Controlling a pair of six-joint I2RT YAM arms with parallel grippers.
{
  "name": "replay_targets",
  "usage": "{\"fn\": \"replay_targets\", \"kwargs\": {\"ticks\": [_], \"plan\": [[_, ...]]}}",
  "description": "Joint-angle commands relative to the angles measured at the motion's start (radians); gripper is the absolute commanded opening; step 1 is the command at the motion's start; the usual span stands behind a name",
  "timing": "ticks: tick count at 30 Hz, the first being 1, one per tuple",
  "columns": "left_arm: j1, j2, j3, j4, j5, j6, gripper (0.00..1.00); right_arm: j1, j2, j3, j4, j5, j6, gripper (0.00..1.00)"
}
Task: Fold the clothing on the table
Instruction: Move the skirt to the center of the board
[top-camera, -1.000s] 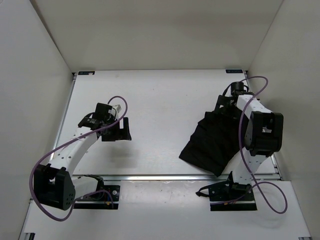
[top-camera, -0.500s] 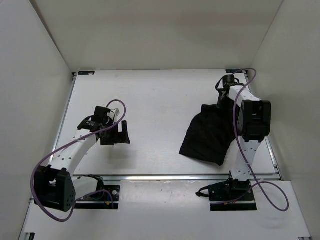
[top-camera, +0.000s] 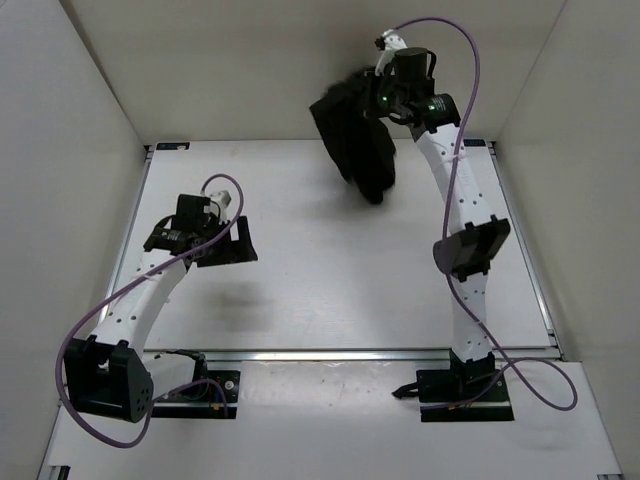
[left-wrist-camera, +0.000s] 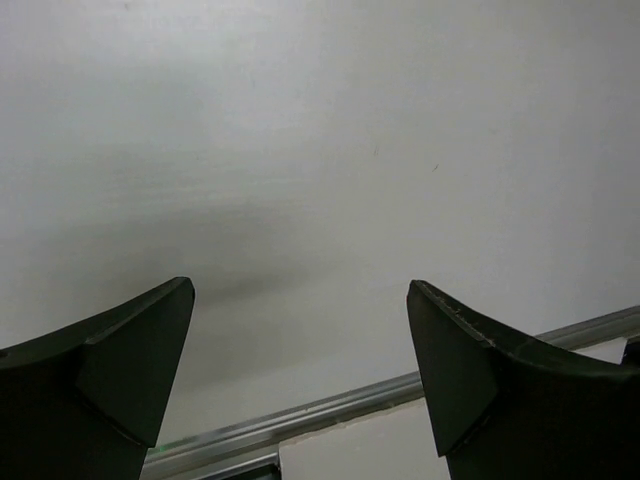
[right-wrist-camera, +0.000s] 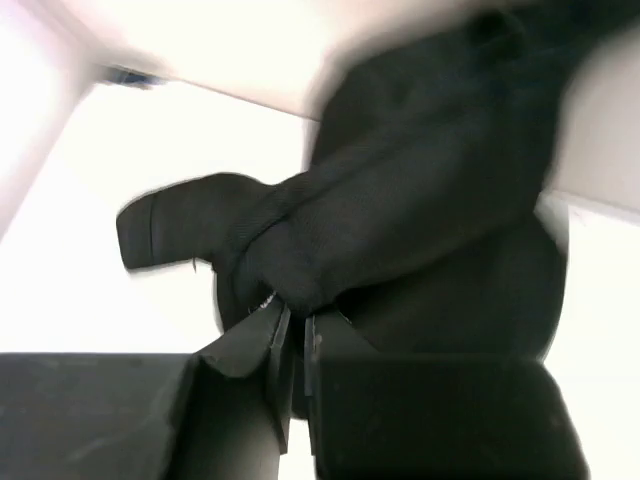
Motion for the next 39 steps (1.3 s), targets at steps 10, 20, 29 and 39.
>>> {"fn": "replay_targets", "kwargs": {"ticks": [10,20,29,39], "plan": [[0.009,-0.065,0.127,-0.008,-0.038,0.009,0.98,-0.138,-0.664,-1.448,0.397,-0.203,0.056,0.99],[0.01,-0.073,0.032,0.052,0.017,-0.028,0.98,-0.146,-0.833,-1.603,0.418,-0.214,0.028,0.99],[-0.019,-0.058,0.012,0.056,-0.041,-0.061,0.99,0.024,-0.691,-1.597,0.504,-0.306,0.072,0.99],[0.03,-0.138,0.082,0.015,-0.353,-0.152,0.99,0.245,-0.413,-1.307,0.46,-0.35,0.048,0.99]]}}
